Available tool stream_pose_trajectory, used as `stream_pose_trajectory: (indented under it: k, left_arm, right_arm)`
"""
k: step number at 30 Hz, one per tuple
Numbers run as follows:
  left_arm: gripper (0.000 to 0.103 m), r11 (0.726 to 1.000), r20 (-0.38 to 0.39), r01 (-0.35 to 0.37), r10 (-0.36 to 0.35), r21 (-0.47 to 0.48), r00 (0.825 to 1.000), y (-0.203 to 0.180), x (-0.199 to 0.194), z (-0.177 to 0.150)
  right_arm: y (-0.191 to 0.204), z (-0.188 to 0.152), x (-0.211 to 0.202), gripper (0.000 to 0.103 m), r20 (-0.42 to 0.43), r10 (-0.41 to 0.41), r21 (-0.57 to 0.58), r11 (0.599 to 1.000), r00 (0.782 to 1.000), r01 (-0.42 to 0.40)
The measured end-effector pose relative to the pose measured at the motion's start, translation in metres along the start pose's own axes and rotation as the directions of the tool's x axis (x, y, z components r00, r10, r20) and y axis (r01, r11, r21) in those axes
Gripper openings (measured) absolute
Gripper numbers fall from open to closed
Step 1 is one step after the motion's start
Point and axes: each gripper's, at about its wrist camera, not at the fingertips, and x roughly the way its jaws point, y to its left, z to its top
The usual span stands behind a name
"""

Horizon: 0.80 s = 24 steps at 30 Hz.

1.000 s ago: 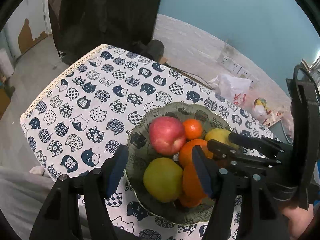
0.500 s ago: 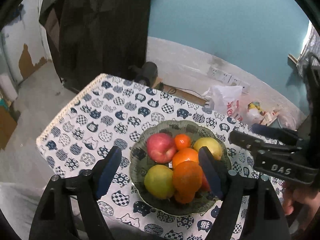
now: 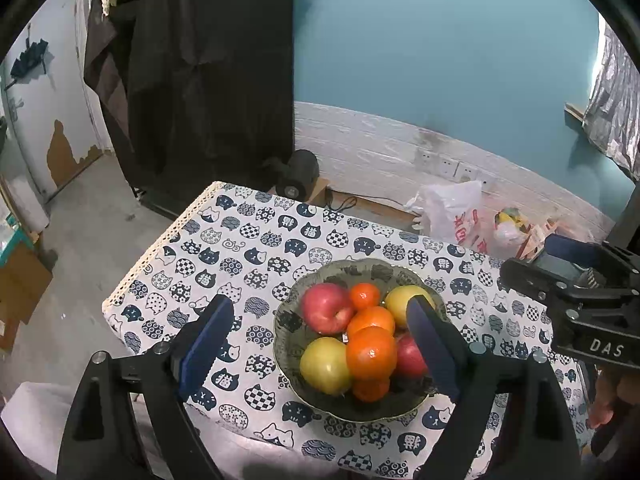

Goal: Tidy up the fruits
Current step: 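Open both tools and lift them away from the plate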

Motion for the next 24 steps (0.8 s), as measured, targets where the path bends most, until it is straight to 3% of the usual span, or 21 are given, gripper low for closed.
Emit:
stream_pose_trajectory:
  k: [10, 24]
  left_arm:
    - [0.100, 0.999, 0.032, -0.023, 0.021, 0.040, 0.999, -0.014, -0.019, 0.001]
    - [0.102, 0.998, 0.062, -0.032, 0.029, 0.045, 0.998, -0.024, -0.033, 0.004]
  right_arm:
    - [-0.005, -0.006, -0.026, 0.083, 0.032, -0.012, -0.011, 1.000, 0.999, 0.012]
    - [-0.007, -0.008, -0.038, 0.083, 0.049, -0.024, -0.011, 1.000, 0.999, 0.024]
